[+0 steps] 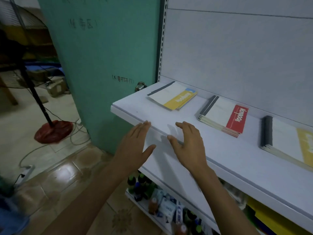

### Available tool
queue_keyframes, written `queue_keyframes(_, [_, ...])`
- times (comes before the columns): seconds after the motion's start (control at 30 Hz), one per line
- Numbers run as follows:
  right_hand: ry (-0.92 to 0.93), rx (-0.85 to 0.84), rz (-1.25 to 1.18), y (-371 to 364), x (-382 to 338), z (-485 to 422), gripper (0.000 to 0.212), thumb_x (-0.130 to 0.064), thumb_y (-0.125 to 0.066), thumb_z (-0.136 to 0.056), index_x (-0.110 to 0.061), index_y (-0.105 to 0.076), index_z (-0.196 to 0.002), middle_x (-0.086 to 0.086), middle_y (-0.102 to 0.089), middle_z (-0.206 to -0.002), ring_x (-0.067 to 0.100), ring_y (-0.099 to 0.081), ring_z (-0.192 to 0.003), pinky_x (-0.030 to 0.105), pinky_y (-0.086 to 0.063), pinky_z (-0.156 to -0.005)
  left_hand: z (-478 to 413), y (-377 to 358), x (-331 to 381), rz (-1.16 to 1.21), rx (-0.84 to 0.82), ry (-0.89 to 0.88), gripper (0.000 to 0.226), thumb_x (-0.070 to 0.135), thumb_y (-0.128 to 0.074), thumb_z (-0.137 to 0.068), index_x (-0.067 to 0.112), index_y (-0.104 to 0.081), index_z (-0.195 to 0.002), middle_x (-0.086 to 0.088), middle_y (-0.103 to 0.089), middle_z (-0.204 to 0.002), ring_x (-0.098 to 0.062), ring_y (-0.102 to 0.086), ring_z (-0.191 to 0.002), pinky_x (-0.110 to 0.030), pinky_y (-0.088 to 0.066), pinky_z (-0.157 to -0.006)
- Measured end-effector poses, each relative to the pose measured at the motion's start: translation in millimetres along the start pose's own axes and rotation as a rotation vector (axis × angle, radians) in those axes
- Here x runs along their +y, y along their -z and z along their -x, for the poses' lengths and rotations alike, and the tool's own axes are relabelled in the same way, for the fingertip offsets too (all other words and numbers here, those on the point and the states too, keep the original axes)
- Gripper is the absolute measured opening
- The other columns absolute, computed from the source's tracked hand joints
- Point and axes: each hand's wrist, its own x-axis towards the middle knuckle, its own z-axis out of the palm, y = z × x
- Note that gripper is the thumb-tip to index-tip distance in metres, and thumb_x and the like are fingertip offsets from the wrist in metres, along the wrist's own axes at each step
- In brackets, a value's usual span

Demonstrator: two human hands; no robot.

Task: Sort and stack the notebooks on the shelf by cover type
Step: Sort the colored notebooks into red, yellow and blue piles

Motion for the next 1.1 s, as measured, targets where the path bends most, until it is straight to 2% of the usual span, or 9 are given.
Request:
queue_keyframes(0.2, [0.033, -0.018, 0.081, -23, 15, -99, 0.053, -0.040, -0.061, -0.090, -0.013, -0.049, -0.134, 0.006, -0.050, -0.136, 0.025, -0.045, -0.123, 0.034, -0.035, -0.100, -95, -16, -36, 0.075, -0.010, 0.020, 0.069, 0.038, -0.056, -0.092, 0.013, -0.025, -0.147, -0.004, -0.033, -0.151, -0.020, -0.029, -0.137, -0.029, -0.022, -0.110])
queue_keyframes(0.4, [0.067, -0.154, 0.322, -60, 22, -167, 0.075, -0.052, -0.057, -0.087, -0.015, -0.029, -0.146, 0.013, -0.031, -0.151, 0.030, -0.025, -0.139, 0.039, -0.021, -0.111, -157, -27, -64, 0.267, 0.004, 0.159, 0.066, 0.043, -0.055, -0.090, 0.021, -0.027, -0.146, 0.003, -0.039, -0.146, -0.010, -0.045, -0.121, -0.034, -0.040, -0.103])
queue_keyframes(0.5, [-0.016, -0.172, 0.468, -79, 23, -183, 0.074, -0.051, -0.045, -0.094, -0.014, -0.013, -0.150, 0.019, -0.025, -0.152, 0.035, -0.020, -0.141, 0.043, -0.019, -0.113, -187, -25, -77, 0.400, 0.082, 0.216, 0.059, 0.040, -0.054, -0.092, 0.022, -0.031, -0.144, 0.009, -0.043, -0.140, -0.004, -0.048, -0.110, -0.030, -0.044, -0.092])
queue_keyframes(0.6, [-0.020, -0.153, 0.601, -91, 22, -185, 0.061, -0.049, -0.023, -0.100, -0.015, -0.016, -0.151, 0.021, -0.025, -0.152, 0.036, -0.021, -0.141, 0.042, -0.017, -0.113, -217, -25, -100, 0.555, 0.102, 0.292, 0.052, 0.042, -0.049, -0.094, 0.020, -0.037, -0.139, 0.009, -0.048, -0.128, -0.008, -0.053, -0.106, -0.029, -0.043, -0.087])
queue_keyframes(0.73, [-0.073, -0.049, 0.354, -83, 18, -191, 0.049, -0.043, -0.028, -0.102, -0.022, -0.036, -0.145, 0.012, -0.044, -0.145, 0.030, -0.038, -0.133, 0.034, -0.031, -0.104, -255, -39, -124, 0.905, -0.078, 0.395, 0.027, 0.037, -0.041, -0.100, 0.018, -0.059, -0.103, -0.006, -0.067, -0.099, -0.009, -0.066, -0.074, -0.027, -0.052, -0.069])
queue_keyframes(0.87, [-0.268, 0.126, -0.261, -73, 5, -191, 0.040, -0.043, -0.029, -0.100, -0.035, -0.048, -0.135, -0.015, -0.059, -0.123, 0.008, -0.054, -0.113, 0.022, -0.041, -0.087, -274, -47, -142, 1.070, -0.101, 0.474, 0.047, 0.043, -0.037, -0.100, 0.010, -0.065, -0.082, 0.000, -0.069, -0.064, -0.009, -0.064, -0.055, -0.018, -0.049, -0.048])
queue_keyframes(0.93, [-0.298, 0.235, -0.411, -75, -4, -191, 0.040, -0.044, -0.029, -0.100, -0.033, -0.053, -0.130, -0.019, -0.060, -0.115, -0.001, -0.054, -0.107, 0.013, -0.042, -0.084, -273, -49, -148, 1.101, -0.093, 0.448, 0.045, 0.042, -0.040, -0.099, 0.011, -0.063, -0.077, 0.004, -0.065, -0.057, -0.008, -0.060, -0.048, -0.017, -0.045, -0.043])
queue_keyframes(1.03, [-0.354, 0.350, -0.466, -85, -19, -191, 0.044, -0.045, -0.029, -0.098, -0.024, -0.056, -0.125, -0.016, -0.061, -0.105, 0.001, -0.056, -0.097, 0.005, -0.040, -0.074, -266, -45, -149, 1.156, -0.073, 0.383, 0.040, 0.037, -0.044, -0.099, 0.016, -0.058, -0.068, 0.006, -0.054, -0.051, -0.007, -0.050, -0.044, -0.017, -0.038, -0.040])
queue_keyframes(1.1, [-0.313, 0.385, -0.233, -94, -28, -187, 0.043, -0.043, -0.031, -0.100, -0.025, -0.053, -0.132, -0.010, -0.061, -0.114, 0.001, -0.054, -0.102, 0.005, -0.039, -0.080, -263, -38, -146, 1.215, -0.074, 0.360, 0.041, 0.039, -0.044, -0.098, 0.020, -0.059, -0.065, 0.006, -0.051, -0.050, -0.007, -0.046, -0.044, -0.017, -0.037, -0.041])
